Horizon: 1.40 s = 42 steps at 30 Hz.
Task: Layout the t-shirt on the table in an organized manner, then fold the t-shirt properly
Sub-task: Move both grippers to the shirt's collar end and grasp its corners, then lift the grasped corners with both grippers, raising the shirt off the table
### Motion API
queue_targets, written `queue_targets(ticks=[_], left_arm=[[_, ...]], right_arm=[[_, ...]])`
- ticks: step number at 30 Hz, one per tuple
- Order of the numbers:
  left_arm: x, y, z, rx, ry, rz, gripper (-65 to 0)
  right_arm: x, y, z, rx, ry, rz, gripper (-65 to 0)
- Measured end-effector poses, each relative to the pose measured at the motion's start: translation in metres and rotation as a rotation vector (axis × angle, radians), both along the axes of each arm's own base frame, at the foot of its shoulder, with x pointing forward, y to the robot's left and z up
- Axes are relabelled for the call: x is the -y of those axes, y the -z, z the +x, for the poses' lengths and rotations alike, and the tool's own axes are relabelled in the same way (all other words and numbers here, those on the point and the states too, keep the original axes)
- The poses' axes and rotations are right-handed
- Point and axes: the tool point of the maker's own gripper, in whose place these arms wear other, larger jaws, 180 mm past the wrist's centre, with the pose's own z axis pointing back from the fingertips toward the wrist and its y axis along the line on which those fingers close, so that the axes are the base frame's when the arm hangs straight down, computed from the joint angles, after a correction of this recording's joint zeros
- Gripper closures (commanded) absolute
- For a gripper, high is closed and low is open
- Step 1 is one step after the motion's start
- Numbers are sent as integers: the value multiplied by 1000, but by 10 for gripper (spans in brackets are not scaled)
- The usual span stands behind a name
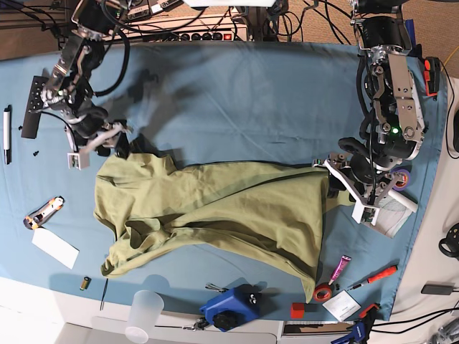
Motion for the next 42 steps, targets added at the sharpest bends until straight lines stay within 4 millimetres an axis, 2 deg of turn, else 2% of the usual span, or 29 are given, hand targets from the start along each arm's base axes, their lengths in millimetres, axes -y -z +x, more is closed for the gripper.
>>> queue_targets(ticks=[4,8,11,16,18,22,25,27,31,35,39,42], left_arm=[[0,1,-1,-2,0,0,-287],[1,-2,1,38,-4,-12,-287],[0,6,0,18,-8,-16,-287],[-1,13,0,0,-11,-18,-287],[-1,13,-1,-3,-11,-18,-287],[-2,22,-9,-51,-8,-11,-287],[-1,36,-22,-93,-8,-14,-287],[0,48,-34,-129,-6,-17,-287],[9,63,-54,-149,49,-28,-287],[11,58,-53,-62,34,-64,-287],[11,58,-52,-59,35,-65,-287],[16,58,-55,-76,43,-96,-287]], right_arm=[[-9,7,9,-1,-16,39,-298],[-24,9,14,-9,-63,40,-140],[-32,11,15,-16,-93,39,-3],[-33,1,26,-9,-103,34,0],[-35,-18,32,37,-116,26,0],[-41,-76,42,180,-159,-50,0],[-49,-121,44,304,-192,-109,0],[-54,-143,44,368,-205,-135,0],[-57,-168,44,453,-210,-165,0],[-58,-183,49,499,-209,-173,0],[-44,-215,61,587,-159,-196,0],[-29,-226,64,610,-111,-214,0]])
